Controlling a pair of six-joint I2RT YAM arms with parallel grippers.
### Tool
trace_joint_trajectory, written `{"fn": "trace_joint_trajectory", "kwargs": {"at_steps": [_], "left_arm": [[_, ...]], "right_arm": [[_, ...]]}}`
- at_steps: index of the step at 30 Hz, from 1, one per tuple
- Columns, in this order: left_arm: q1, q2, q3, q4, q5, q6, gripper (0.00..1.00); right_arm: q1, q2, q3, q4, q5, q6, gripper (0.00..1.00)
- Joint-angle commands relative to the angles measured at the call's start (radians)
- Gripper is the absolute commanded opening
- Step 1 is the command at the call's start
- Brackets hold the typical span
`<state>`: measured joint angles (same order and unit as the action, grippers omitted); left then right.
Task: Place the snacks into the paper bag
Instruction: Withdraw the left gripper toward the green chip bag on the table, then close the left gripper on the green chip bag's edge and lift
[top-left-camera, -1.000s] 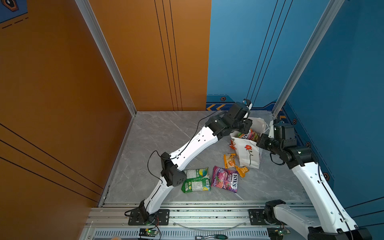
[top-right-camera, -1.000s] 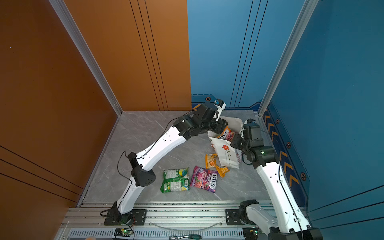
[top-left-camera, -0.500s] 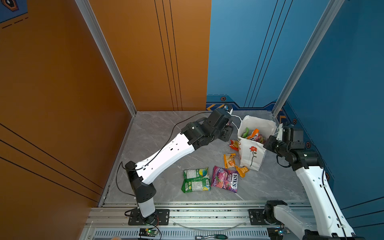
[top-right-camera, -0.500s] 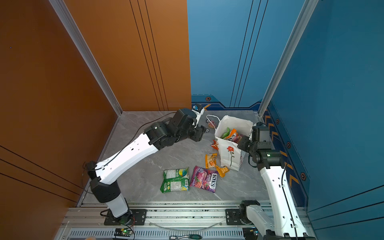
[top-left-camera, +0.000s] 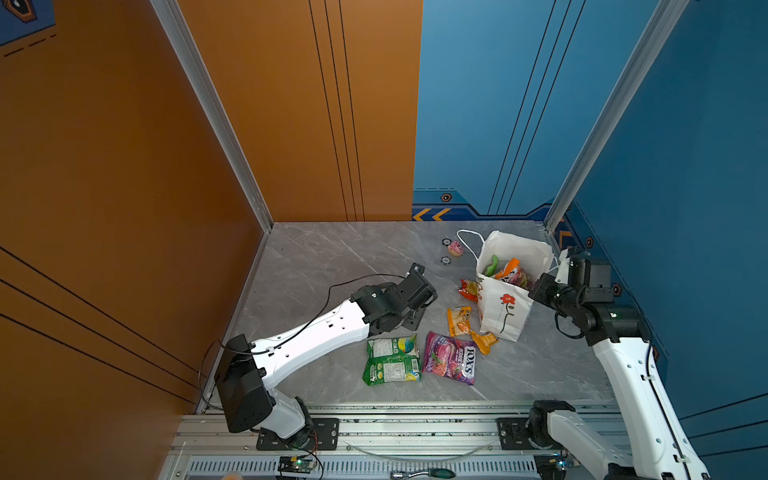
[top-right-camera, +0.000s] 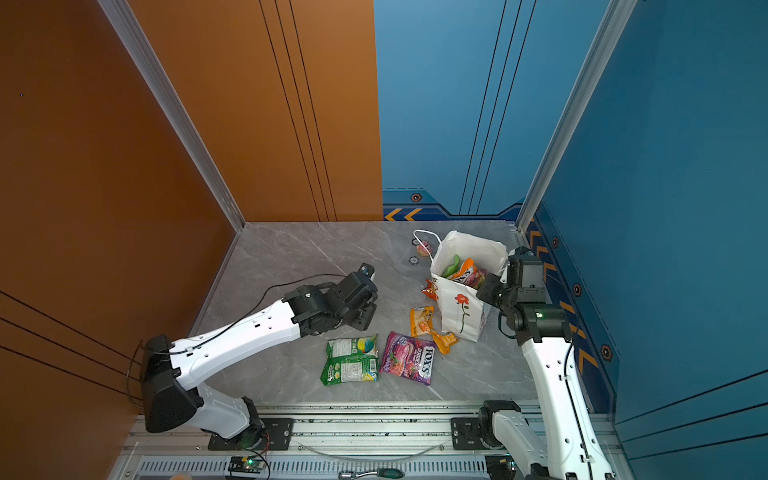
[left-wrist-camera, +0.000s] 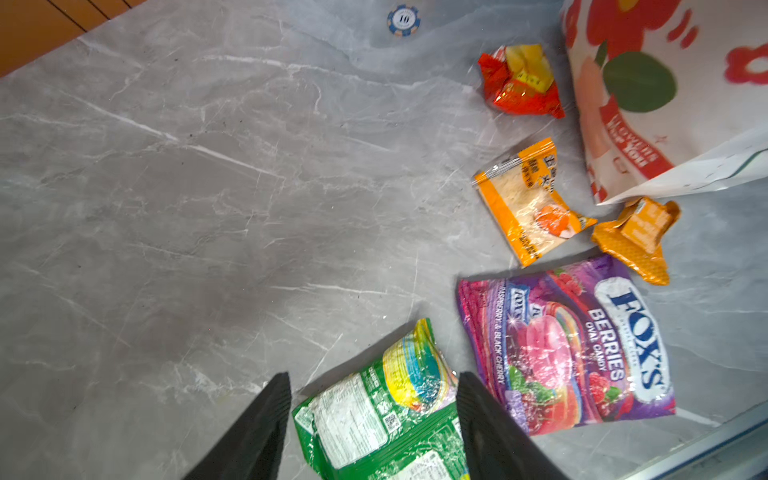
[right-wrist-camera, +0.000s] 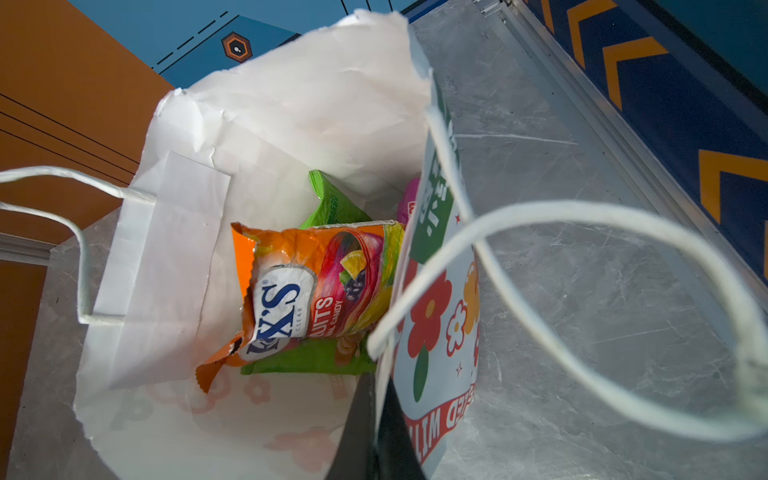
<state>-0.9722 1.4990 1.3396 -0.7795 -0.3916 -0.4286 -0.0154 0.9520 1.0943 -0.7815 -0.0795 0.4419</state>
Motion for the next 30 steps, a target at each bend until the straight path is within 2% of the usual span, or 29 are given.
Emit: {"fn": "trace_joint_trajectory", "kwargs": {"at_steps": [1,7,14,20,30], "left_arm": [[-0.014,0.000,-0.030,-0.137,-0.066,-0.065,0.66],[0.023,-0.044,-0.165,-0.156,-0.008,-0.142,0.66],[0.091,-0.128,-0.373,-0.143,0.049,-0.255,0.74],[0.110,-0.197,-0.540,0.027,0.196,-0.307,0.85],[0.126,-0.138,-0.660,0.188,0.302,-0.334,0.83]], "right_arm": [[-0.006,-0.033,-0.011,0.052,-0.012,-0.017,0.00],[-0.010,-0.032,-0.007,0.053,-0.031,-0.015,0.00],[-0.008,-0.021,0.001,0.048,-0.037,-0.016,0.00],[-0.006,-0.022,-0.007,0.045,-0.039,-0.015,0.00],[-0.003,-0.025,-0.009,0.045,-0.043,-0.018,0.00]]}}
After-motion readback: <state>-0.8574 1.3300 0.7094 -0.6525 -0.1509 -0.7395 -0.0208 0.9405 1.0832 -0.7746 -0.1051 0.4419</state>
